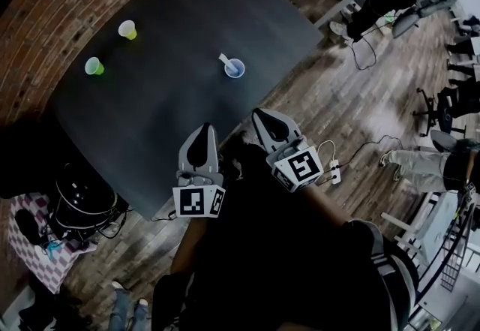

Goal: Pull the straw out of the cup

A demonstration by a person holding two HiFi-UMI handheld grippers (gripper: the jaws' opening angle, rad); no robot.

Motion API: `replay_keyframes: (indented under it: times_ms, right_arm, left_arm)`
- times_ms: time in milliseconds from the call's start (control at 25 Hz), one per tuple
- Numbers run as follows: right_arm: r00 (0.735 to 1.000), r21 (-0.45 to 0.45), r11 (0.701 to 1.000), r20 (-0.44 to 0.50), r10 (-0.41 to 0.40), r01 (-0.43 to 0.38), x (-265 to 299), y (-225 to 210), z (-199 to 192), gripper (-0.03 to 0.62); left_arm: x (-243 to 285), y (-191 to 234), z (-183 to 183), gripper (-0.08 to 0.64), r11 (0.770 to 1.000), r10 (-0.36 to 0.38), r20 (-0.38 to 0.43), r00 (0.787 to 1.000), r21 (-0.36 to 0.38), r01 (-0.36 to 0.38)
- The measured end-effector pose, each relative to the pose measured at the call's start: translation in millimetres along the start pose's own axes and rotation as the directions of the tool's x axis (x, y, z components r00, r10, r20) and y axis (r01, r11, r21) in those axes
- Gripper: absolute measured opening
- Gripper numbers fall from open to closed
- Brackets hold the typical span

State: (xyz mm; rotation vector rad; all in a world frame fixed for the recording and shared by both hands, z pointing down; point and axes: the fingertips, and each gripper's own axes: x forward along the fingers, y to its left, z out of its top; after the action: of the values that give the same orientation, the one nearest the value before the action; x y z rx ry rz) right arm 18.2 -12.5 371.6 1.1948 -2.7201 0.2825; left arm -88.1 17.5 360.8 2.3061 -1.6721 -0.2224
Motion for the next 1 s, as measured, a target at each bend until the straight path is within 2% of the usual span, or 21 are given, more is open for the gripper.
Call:
replay_keyframes:
  times_ms: [280, 400, 560, 760, 1000]
  right_arm:
    - [0.998, -0.02, 0.998, -0.002, 0.056, -0.056, 24.9, -25.3, -7.0, 0.006]
    - [0.995, -0.024, 0.995, -0.025, 0.097, -0.098, 43.8, -33.7, -10.9, 0.006]
    - [0.992, -0.014, 0.994, -0.06, 0.11, -0.111, 74.8, -53.0, -16.2, 0.006]
    - [0.985, -0.025, 0.99, -0.099, 0.139, -0.142, 96.9, -61.3, -30.8, 0.006]
    - [0.98, -0.036, 0.989, -0.146, 0.137, -0.144, 108.7, -78.6, -47.2, 0.006]
  left_arm:
    - [22.5, 6.1, -2.8, 0.005, 0.999, 0.045, 0.008, 0.999, 0.015, -0.045]
    - [39.4, 11.4, -3.5, 0.005, 0.998, 0.06, 0.016, 0.998, 0.019, -0.06]
    - [64.0, 20.3, -4.3, 0.005, 0.995, 0.079, -0.001, 0.997, 0.056, -0.079]
    - [77.3, 31.6, -17.8, 0.005, 0.993, 0.113, -0.039, 0.993, 0.03, -0.112]
    - [93.6, 27.4, -35.7, 0.005, 0.996, 0.091, -0.055, 0.994, 0.017, -0.09]
